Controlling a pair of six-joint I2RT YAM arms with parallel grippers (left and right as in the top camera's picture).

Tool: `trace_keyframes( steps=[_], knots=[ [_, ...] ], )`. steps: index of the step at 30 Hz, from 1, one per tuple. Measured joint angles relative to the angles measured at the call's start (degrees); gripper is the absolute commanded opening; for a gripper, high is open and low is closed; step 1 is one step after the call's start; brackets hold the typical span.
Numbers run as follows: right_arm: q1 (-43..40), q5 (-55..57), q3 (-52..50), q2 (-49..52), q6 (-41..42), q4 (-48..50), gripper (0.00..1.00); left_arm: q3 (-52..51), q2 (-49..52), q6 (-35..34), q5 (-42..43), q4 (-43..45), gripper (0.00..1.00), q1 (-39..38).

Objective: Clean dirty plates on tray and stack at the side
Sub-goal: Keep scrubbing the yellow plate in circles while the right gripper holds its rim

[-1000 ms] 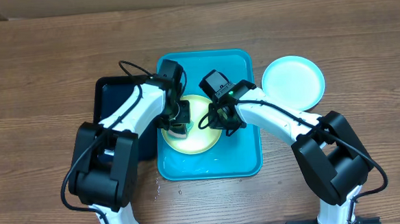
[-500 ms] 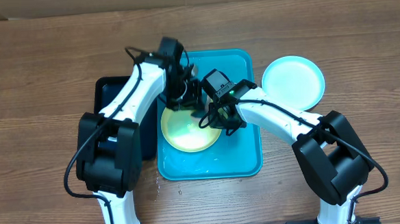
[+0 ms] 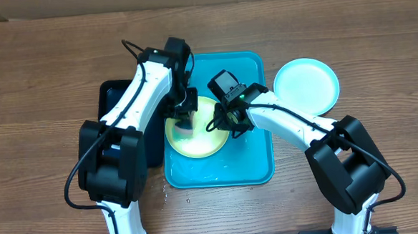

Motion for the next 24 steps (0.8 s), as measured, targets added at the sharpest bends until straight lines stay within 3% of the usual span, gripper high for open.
trace_keyframes(
  steps=[4,8,13,16,18,20,24],
  knots=[
    [0.0,0.6,0.0,0.0,0.0,0.0,0.24,-3.1,0.0,0.2,-0.7,0.8,0.04,0.0],
    [0.0,0.7,0.0,0.0,0.0,-1.9,0.11,-4.6,0.0,0.4,-0.8,1.5,0.04,0.0],
    [0.0,0.8,0.0,0.0,0.0,-3.4,0.06,-4.9,0.0,0.4,-0.8,2.3,0.04,0.0],
    [0.0,0.6,0.0,0.0,0.0,-3.5,0.08,-4.9,0.0,0.4,-0.9,2.6,0.04,0.0],
    [0.0,0.3,0.0,0.0,0.0,-3.5,0.17,-4.9,0.0,0.4,-1.6,2.9,0.04,0.0],
    [0.0,0.0,0.0,0.0,-0.2,-3.6,0.2,-4.9,0.0,0.4,-2.2,3.4,0.04,0.0],
    [0.0,0.0,0.0,0.0,0.1,-4.6,0.04,-4.9,0.0,0.4,-2.7,4.0,0.05,0.0]
  ],
)
